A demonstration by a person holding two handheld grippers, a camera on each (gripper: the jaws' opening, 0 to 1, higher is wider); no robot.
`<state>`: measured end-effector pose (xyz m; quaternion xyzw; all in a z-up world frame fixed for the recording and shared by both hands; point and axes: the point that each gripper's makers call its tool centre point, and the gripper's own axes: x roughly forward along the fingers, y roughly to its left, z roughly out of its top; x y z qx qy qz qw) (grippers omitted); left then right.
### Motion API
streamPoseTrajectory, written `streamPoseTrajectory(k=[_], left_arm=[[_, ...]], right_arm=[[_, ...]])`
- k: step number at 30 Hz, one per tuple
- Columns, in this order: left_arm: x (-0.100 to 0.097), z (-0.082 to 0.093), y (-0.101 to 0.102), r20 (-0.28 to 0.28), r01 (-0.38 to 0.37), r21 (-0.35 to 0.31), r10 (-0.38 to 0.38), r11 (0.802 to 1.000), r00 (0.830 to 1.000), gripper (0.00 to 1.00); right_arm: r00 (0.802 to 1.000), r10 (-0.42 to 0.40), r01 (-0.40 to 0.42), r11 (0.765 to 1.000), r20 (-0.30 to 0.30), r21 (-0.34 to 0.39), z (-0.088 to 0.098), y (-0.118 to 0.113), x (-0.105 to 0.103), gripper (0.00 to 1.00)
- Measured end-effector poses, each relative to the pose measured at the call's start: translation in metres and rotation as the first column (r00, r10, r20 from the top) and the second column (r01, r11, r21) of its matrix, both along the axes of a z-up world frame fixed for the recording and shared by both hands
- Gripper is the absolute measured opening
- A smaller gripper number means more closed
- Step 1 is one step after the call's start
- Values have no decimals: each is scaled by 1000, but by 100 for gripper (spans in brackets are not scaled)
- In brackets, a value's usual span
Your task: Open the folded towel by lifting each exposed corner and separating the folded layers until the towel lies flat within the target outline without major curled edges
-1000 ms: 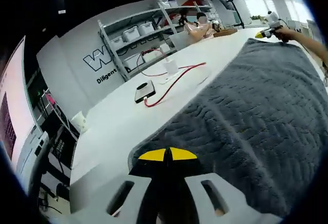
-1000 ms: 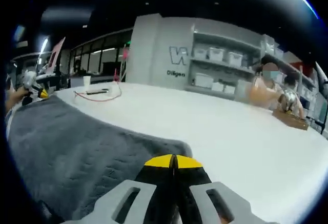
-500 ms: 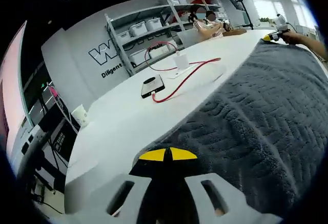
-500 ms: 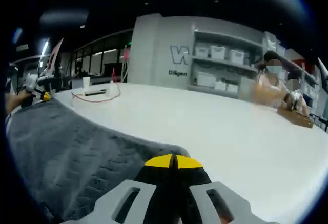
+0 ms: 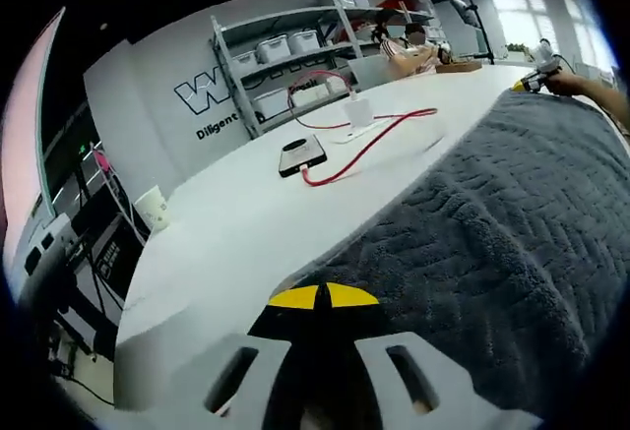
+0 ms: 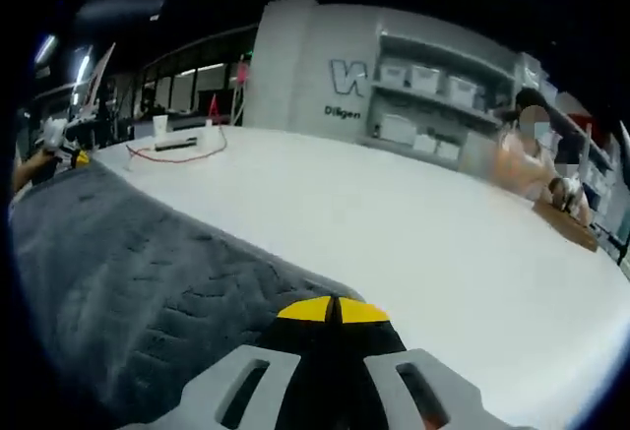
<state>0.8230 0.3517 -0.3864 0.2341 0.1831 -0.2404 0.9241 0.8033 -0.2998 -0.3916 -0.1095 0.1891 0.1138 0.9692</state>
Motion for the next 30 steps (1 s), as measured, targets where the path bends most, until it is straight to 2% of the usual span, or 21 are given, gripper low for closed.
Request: streamPoseTrajectory(k=[2,4,7,10,12,18,21,23,26,27,28,30], left_arm=[[5,-1,2,14,12,21,-12,1000,1000,1],[8,-1,4,9,7,9,-7,1000,1000,0],[12,-1,5,-9,10,3,-9,1000,1000,0],[13,-2,8,-14,10,6,-10,1000,1000,0],[6,-1,6,-17,9,-3,-9,1000,1000,0],[8,-2,7,-17,2,11,-2,1000,1000,0],[11,-2,6,-19,-3,50,4,999,1000,1],[13,-2,8,-21,-12,40,13,999,1000,1],[15,-2,9,-25,-6,23,6,1000,1000,1],[16,-2,9,-25,-8,20,8,1000,1000,1],[16,-2,9,-25,-10,18,11,1000,1000,1],[17,-1,9,-21,-13,37,14,999,1000,1]], right_arm=[[1000,-2,2,1000,0,-3,0,-3,3,0],[1000,10,-10,1000,5,-24,0,-3,4,0],[997,68,-64,989,29,-134,1,-4,8,0],[999,33,-32,998,17,-55,0,-8,10,0],[999,38,-36,998,21,-57,0,-9,12,0],[998,51,-49,997,33,-59,0,-6,10,0],[999,44,-43,998,25,-48,0,-8,12,0],[999,41,-40,998,22,-46,0,-8,12,0],[999,35,-35,999,30,-14,0,-9,13,0],[999,21,-22,999,33,47,0,-8,12,0],[999,19,-21,998,32,60,0,-9,12,0],[997,41,-42,999,61,14,1,-9,12,0]])
